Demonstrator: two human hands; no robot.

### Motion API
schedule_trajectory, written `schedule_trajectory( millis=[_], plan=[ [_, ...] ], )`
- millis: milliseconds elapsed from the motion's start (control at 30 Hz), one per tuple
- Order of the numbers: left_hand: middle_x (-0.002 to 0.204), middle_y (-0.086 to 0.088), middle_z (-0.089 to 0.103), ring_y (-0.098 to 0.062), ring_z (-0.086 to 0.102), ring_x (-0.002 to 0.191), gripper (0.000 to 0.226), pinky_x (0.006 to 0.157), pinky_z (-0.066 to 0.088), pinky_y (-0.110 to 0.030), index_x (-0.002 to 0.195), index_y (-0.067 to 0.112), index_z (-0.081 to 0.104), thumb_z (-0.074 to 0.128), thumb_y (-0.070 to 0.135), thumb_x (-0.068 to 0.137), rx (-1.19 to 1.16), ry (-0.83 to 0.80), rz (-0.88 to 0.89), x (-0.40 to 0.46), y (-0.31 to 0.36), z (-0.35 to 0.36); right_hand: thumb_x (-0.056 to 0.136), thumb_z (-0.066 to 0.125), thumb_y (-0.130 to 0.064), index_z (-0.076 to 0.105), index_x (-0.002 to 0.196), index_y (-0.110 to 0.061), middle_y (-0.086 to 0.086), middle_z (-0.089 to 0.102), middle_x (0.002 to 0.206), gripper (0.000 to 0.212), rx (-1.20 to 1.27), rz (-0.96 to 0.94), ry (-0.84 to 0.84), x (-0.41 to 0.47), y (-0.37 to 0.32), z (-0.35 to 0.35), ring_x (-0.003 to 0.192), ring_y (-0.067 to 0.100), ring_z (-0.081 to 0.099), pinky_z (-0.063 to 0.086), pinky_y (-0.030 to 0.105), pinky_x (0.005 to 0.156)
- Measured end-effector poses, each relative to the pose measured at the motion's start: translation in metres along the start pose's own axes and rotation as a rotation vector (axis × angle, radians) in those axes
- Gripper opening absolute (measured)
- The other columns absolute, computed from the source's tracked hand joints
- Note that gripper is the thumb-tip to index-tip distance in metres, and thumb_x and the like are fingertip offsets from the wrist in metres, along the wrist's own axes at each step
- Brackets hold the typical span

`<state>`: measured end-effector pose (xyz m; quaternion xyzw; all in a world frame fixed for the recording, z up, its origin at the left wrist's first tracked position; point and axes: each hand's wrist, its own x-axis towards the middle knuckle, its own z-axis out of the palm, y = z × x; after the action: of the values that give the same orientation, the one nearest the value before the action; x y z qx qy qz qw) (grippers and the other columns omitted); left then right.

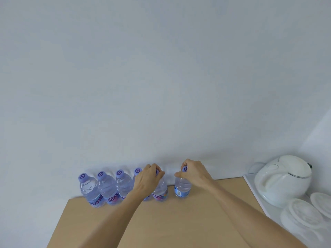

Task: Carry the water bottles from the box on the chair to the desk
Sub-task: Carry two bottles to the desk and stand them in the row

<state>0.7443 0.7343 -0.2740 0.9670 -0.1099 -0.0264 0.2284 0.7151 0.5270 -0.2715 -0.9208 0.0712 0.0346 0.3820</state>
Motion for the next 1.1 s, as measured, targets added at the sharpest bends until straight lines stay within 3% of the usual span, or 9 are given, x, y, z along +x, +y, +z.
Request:
schedule_trajectory(
  millis=[300,400,500,600,767,833,933,1000,1100],
  plan=[
    [0.100,0.001,0.049,-0.019,0.054,0.080,0.026,0.064,0.042,-0.030,0.108,0.022,0.056,0.051,0.044,0.095,-0.074,-0.001,0.022,0.005,-0.011,0.016,0.078,0.072,-0.040,0.056,0.091,-0.024,-0.008,0.061,0.089,0.026,0.008,-0.106,-0.021,0.020,0.002,0.022,0.078,0.012,0.059,0.049,0.025,0.064],
    [0.098,0.004,0.047,-0.009,0.051,0.078,0.025,0.065,0.039,-0.021,0.113,0.026,0.054,0.056,0.040,0.093,-0.257,-0.018,0.031,0.003,-0.016,0.022,0.080,0.070,-0.037,0.055,0.092,-0.024,-0.010,0.062,0.086,0.022,0.027,-0.139,-0.005,0.022,0.005,0.027,0.078,0.011,0.060,0.051,0.028,0.069],
    [0.090,0.006,0.047,-0.003,0.049,0.070,0.029,0.060,0.035,-0.013,0.120,0.026,0.050,0.058,0.027,0.091,-0.390,0.041,0.022,-0.008,-0.020,0.031,0.080,0.072,-0.039,0.056,0.097,-0.031,-0.015,0.064,0.087,0.025,0.172,-0.119,0.011,0.016,0.015,0.029,0.077,0.002,0.060,0.049,0.018,0.066],
    [0.077,0.004,0.049,-0.006,0.047,0.059,0.035,0.056,0.043,-0.016,0.120,0.030,0.044,0.057,0.017,0.091,-0.594,0.082,-0.077,-0.031,-0.030,0.047,0.078,0.073,-0.043,0.050,0.113,-0.045,-0.026,0.056,0.070,0.043,0.275,-0.090,0.017,0.001,0.032,0.036,0.062,-0.002,0.051,0.040,0.010,0.058],
    [0.082,-0.001,0.057,-0.021,0.059,0.062,0.017,0.059,0.052,-0.038,0.100,0.031,0.043,0.054,0.020,0.092,-0.633,-0.078,-0.311,-0.067,-0.058,0.088,0.082,0.064,-0.024,0.027,0.136,-0.057,-0.013,0.043,0.065,0.073,0.292,-0.073,-0.059,-0.013,0.062,0.053,0.059,0.004,0.045,0.044,0.018,0.060],
    [0.084,0.001,0.059,-0.016,0.058,0.058,0.002,0.056,0.052,-0.035,0.092,0.023,0.053,0.053,0.022,0.094,-0.641,-0.244,-0.358,-0.071,-0.063,0.100,0.084,0.060,-0.019,0.028,0.139,-0.047,-0.007,0.050,0.073,0.070,0.313,0.038,-0.049,-0.010,0.069,0.058,0.062,0.006,0.050,0.050,0.025,0.065],
    [0.090,0.000,0.061,-0.012,0.059,0.059,0.012,0.054,0.052,-0.028,0.095,0.021,0.059,0.051,0.030,0.094,-0.599,-0.421,-0.325,-0.070,-0.059,0.109,0.086,0.057,-0.019,0.044,0.126,-0.032,-0.001,0.059,0.082,0.044,0.250,0.204,-0.114,-0.004,0.080,0.066,0.059,0.008,0.055,0.053,0.033,0.063],
    [0.093,-0.003,0.062,-0.011,0.061,0.059,0.016,0.053,0.053,-0.027,0.105,0.023,0.057,0.051,0.031,0.093,-0.599,-0.462,-0.311,-0.064,-0.053,0.109,0.088,0.055,-0.018,0.046,0.118,-0.033,-0.003,0.060,0.085,0.035,0.165,0.227,-0.198,-0.004,0.084,0.073,0.059,0.009,0.057,0.051,0.028,0.060],
    [0.100,-0.008,0.062,-0.012,0.062,0.062,0.029,0.055,0.055,-0.031,0.123,0.018,0.051,0.049,0.024,0.094,-0.631,-0.443,-0.306,-0.052,-0.044,0.106,0.090,0.053,-0.013,0.049,0.112,-0.022,0.000,0.062,0.093,0.024,0.132,0.248,-0.200,-0.002,0.085,0.084,0.074,0.019,0.063,0.055,0.037,0.072]
  ],
)
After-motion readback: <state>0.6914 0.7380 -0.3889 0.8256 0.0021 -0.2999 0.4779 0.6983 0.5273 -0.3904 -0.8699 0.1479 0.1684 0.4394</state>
